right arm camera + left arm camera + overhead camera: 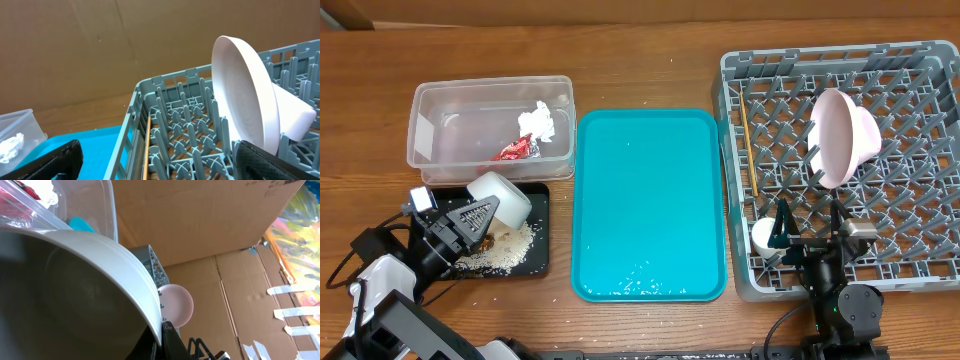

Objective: Sort waste into correct bins and load items into the dishwasher
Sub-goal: 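Tip the bowl over the black tray to dump the food, then carry the empty white bowl over the dish rack and set it down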

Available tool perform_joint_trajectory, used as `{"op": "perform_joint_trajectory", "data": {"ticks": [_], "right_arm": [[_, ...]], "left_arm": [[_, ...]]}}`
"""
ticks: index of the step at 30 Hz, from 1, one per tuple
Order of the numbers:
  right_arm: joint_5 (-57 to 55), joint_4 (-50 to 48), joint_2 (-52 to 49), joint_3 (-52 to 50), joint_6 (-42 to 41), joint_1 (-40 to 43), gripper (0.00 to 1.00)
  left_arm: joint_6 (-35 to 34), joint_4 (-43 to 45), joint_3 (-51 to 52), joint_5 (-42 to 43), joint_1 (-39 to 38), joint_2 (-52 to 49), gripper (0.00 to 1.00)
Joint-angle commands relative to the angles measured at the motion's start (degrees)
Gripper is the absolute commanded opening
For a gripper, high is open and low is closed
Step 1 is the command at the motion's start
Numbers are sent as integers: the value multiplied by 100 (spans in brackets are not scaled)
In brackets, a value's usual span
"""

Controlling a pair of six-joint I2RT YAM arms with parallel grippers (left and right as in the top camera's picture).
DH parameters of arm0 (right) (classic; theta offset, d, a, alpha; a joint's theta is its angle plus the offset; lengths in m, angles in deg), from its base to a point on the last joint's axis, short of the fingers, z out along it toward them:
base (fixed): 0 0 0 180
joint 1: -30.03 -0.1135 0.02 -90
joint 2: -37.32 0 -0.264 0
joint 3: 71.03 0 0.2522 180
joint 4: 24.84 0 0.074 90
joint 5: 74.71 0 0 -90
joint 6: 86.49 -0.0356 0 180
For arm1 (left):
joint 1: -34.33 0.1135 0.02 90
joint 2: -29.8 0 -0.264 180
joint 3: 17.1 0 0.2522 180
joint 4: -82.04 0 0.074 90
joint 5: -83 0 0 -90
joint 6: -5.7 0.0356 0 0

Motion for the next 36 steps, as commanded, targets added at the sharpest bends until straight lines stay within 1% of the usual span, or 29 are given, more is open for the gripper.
{"op": "perform_joint_trajectory", "data": {"ticks": [1,4,5,7,9,11,12,15,17,18,19,21,24,26,29,31,36], "right_arm": [[-26,-33,61,-59,-2,15,100],[-26,-31,61,-59,-2,15,100],[-26,-31,61,-59,-2,15,100],[-26,-31,61,-59,-2,15,100],[-26,-33,61,-59,-2,15,100],[-26,-33,61,-59,-2,15,100],[-26,-31,61,-59,-2,15,100],[-26,-31,61,-59,-2,15,100],[-26,-33,61,-59,-2,15,100],[-26,-31,61,-59,-2,15,100],[-26,-31,61,-59,-2,15,100],[-26,-31,61,-59,-2,15,100],[-26,-31,61,-59,-2,15,100],[-26,-31,61,-59,-2,15,100],[-26,-31,61,-59,-2,15,100],[-26,-31,61,-59,-2,15,100],[-26,-31,61,-59,-2,15,100]], "left_arm": [[256,4,20,-26,31,-35,4],[94,-101,20,-726,-11,-35,4],[153,-262,20,-778,-72,-35,4],[610,-601,15,-811,-317,-4,4],[813,-785,-11,-839,-719,44,4],[807,-791,-74,-839,-1250,111,4],[789,-789,-164,-839,-1641,144,4],[424,-568,-492,-876,-2590,146,4],[-494,83,-796,-1266,-3305,146,4],[-1158,616,-944,-1547,-3672,146,4],[-2483,1823,-1161,-2105,-4306,144,4],[-3700,3152,-1349,-2599,-4951,131,4],[-5090,4913,-1615,-3292,-5823,-7,4],[-5687,5781,-1867,-3770,-6382,-240,4],[-6118,6330,-2382,-4347,-7049,-798,4],[-6299,6585,-2789,-4481,-7385,-1283,4],[-6996,7346,-3958,-4393,-8000,-2719,4]]}}
